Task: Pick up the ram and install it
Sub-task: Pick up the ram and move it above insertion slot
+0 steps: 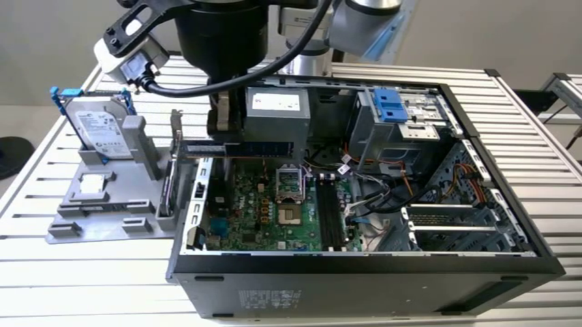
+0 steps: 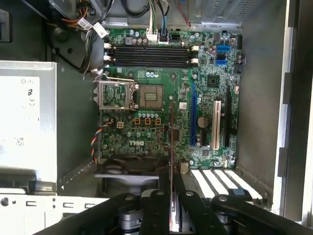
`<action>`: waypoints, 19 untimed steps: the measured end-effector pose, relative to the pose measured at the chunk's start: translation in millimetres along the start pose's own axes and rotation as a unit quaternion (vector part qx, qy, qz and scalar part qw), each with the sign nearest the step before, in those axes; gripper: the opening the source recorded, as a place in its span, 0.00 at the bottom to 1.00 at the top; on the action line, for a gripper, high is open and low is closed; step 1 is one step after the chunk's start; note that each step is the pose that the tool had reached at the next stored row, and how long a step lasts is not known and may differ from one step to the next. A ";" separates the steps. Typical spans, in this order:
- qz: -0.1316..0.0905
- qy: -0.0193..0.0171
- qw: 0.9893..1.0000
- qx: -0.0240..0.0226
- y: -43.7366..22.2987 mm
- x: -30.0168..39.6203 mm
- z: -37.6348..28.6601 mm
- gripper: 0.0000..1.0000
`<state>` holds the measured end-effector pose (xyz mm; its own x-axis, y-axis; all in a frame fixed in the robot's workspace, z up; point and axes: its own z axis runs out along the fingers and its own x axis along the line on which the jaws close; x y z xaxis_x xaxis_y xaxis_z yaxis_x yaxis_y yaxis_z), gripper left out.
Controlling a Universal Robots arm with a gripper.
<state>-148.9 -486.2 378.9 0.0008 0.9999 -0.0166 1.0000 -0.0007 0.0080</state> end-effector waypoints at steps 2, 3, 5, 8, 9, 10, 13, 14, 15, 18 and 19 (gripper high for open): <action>0.000 0.000 1.000 0.000 3.8 0.0 0.1 0.00; 0.000 0.000 1.000 0.000 5.9 0.0 0.1 0.00; 0.002 0.000 1.000 0.000 9.7 0.0 0.3 0.00; 0.005 0.000 1.000 0.000 14.3 0.0 0.4 0.00; 0.006 0.000 1.000 0.000 15.9 0.0 0.5 0.00; 0.007 0.000 1.000 0.000 17.3 0.0 0.5 0.00; 0.010 0.000 1.000 0.000 22.2 0.0 0.6 0.00; 0.011 0.000 1.000 0.000 24.0 0.0 0.7 0.00; 0.012 0.000 1.000 0.000 25.8 0.0 0.7 0.00; 0.013 0.000 1.000 0.000 30.3 0.0 0.8 0.00; 0.013 0.000 1.000 0.000 31.6 0.1 0.8 0.00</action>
<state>-117.3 -486.2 378.3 0.0269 0.9995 -0.0166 0.9996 -0.0268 0.0080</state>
